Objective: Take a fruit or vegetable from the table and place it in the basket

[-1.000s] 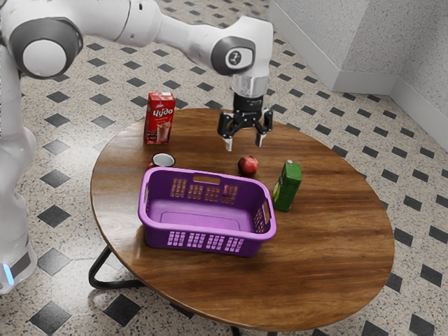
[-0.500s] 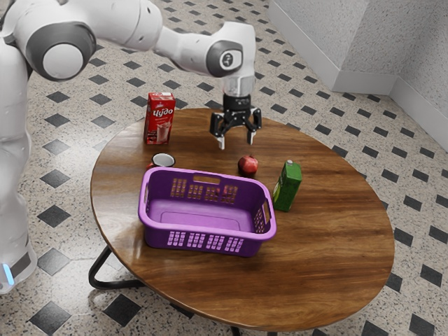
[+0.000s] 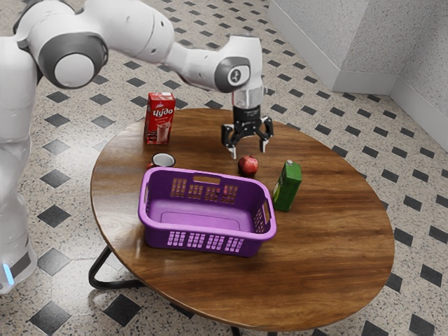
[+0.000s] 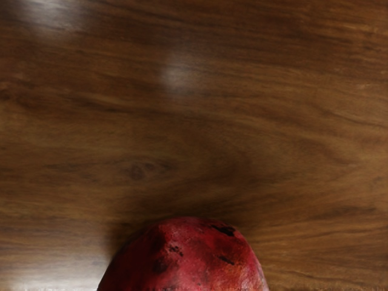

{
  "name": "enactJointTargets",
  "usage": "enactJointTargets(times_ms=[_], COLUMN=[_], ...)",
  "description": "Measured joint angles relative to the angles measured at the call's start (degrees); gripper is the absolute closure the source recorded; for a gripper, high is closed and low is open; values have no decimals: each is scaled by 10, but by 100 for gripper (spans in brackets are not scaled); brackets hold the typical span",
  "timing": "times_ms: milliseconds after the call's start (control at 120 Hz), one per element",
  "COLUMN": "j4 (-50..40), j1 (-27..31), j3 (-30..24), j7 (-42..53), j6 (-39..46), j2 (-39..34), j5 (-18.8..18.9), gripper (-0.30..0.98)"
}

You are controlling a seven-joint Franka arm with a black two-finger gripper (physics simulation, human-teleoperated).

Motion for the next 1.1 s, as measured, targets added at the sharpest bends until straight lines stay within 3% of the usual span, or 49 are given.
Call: enactJointTargets(times_ms=[917,1100], j4=[-17,-16], j1=[4,2], j3=[-4,-3], j7=[35,37], j6=[12,12], j2=[35,33], j5=[-76,-83], gripper=[0,30])
